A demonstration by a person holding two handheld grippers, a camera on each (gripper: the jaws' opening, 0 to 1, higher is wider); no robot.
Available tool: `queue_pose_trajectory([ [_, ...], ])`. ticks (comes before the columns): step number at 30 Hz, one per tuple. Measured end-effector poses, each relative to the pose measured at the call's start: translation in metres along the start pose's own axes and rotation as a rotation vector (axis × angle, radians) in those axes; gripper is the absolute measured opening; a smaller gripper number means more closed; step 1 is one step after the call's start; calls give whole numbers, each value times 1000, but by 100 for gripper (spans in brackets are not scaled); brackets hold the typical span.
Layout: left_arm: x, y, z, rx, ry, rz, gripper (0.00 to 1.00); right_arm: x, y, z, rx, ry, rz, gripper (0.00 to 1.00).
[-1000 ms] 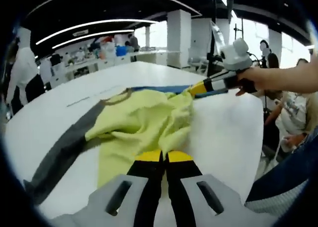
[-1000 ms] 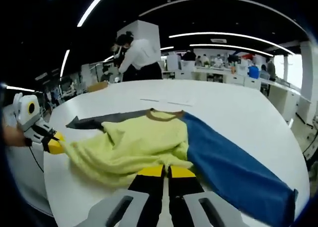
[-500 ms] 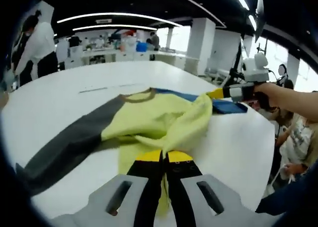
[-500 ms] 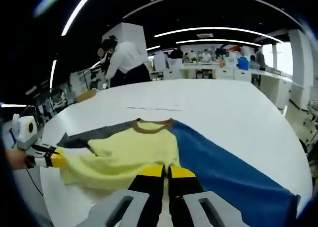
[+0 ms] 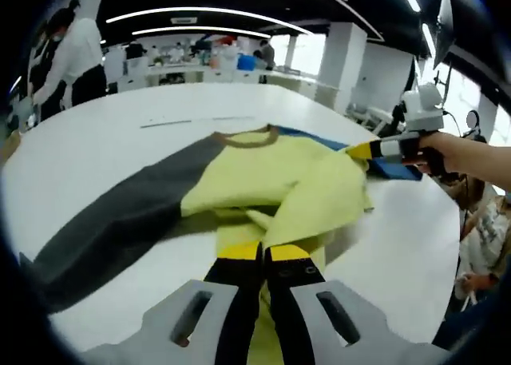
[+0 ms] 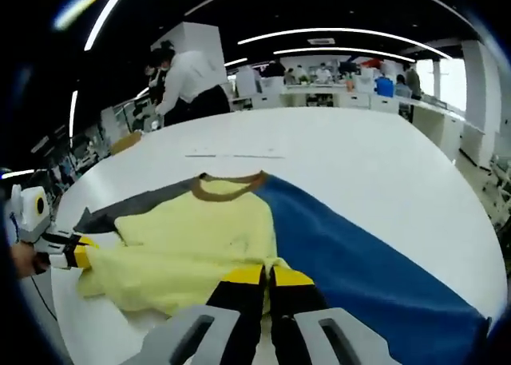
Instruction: Fold the garment on the visible template until the final outline fits inside the template.
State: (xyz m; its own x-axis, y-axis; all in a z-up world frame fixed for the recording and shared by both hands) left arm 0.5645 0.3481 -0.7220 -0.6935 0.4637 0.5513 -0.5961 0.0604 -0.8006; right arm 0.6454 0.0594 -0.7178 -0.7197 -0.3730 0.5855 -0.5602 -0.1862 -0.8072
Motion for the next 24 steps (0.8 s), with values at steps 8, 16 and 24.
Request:
queue_pose_trajectory([
  [8,4,2,-1,-47,-18,-4,4,1,2,0,-69,21,-10,0],
  [16,33,-5,-20,-65,-27,13,14,15,0,-7,-59,29,-14,21],
  [24,53,2,-34,-102,-65,-16,18,29,4,-20,-56,45,-47,41],
])
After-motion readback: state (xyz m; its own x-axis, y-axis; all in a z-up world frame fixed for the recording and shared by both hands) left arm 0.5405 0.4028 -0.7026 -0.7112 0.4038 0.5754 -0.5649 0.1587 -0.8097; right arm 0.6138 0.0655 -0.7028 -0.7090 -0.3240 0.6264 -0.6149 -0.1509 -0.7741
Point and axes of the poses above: the point that each gripper's makers call its tool centre point, and the gripper's own axes: x roughly backward along the fingers, z roughly to its right, y roughly out of its underside, the point moved 8 cm from there along x, roughly backward along the fingers, and after that the axes turned 5 degrees about x, right-handed, at the moved point
